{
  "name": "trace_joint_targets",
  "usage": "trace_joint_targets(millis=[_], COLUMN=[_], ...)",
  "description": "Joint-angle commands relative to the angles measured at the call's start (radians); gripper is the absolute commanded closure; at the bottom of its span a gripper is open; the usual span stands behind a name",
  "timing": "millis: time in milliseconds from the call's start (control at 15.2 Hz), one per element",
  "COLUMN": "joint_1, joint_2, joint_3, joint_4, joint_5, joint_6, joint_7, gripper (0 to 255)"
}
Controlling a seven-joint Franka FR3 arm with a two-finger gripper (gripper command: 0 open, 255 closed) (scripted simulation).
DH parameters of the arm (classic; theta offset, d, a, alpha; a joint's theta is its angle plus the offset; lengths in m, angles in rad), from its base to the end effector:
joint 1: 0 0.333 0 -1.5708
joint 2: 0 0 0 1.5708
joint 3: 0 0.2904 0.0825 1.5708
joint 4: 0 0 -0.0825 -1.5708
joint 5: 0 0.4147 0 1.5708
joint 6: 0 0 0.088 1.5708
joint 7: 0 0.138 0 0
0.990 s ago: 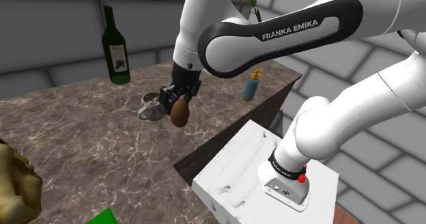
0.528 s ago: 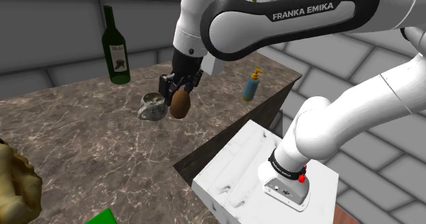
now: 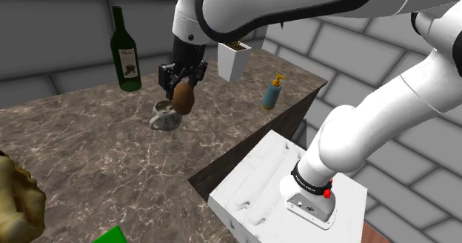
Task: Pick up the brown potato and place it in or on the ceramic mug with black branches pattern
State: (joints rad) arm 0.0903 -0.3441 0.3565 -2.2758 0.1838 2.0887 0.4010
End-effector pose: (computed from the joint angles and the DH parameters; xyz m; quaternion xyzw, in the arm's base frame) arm 0.4515 0.2339 0.4311 -0.9970 0.0226 -0.0548 0.0502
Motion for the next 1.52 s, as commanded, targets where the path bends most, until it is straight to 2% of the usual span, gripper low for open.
trace_joint_targets(millis=[0,330,1188,1452], joint_1=[-0.02,-0.053,-0.049,-0.049], joint_2=[0.084,0.297,0.351,0.354], joint_3=[0.0,0.0,0.004,0.005], joint_4=[0.074,0.292,0.172,0.169], joint_5=[-0.029,-0.111,-0.128,-0.129], joint_6=[0.007,-0.009,0.162,0.168], joint_7=[-0.002,0.008,0.014,0.015], gripper=[255,255,255,255])
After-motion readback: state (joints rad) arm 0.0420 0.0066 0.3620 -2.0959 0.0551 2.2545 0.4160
